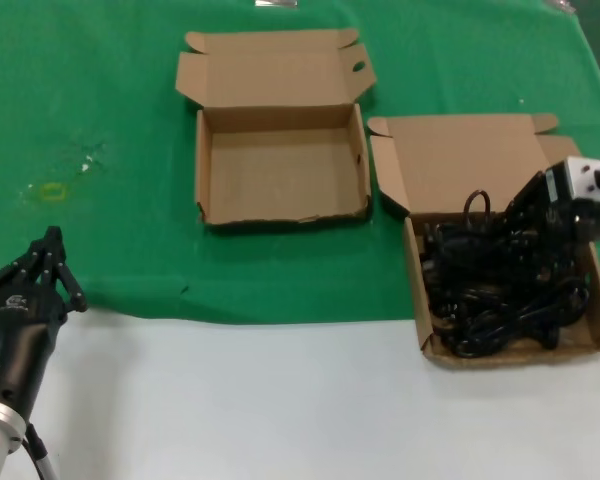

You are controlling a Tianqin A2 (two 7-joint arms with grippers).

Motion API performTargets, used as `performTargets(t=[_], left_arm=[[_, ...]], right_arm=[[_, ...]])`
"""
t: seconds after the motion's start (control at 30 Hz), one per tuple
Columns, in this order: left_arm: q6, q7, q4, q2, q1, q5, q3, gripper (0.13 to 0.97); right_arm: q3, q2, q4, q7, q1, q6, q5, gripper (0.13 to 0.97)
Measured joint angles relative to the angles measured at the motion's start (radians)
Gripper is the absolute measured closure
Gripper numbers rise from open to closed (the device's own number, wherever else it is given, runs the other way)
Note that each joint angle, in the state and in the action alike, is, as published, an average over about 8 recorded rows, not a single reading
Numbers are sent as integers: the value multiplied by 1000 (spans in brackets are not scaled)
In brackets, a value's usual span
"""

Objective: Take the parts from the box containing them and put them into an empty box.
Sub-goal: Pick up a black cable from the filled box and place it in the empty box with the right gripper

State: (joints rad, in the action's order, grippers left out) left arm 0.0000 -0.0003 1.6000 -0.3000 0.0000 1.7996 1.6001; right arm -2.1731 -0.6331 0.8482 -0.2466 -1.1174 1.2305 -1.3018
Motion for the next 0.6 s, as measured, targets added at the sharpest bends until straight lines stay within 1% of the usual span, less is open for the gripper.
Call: performTargets(t=[0.3, 0.6], left_arm=[[0, 0, 0, 0, 0, 0, 0, 953], [0, 0, 0, 0, 0, 0, 0, 953]], right_arm=[[-6, 23, -30, 46, -85, 58, 5, 877], [-19, 111, -152, 20, -180, 45, 18, 878]])
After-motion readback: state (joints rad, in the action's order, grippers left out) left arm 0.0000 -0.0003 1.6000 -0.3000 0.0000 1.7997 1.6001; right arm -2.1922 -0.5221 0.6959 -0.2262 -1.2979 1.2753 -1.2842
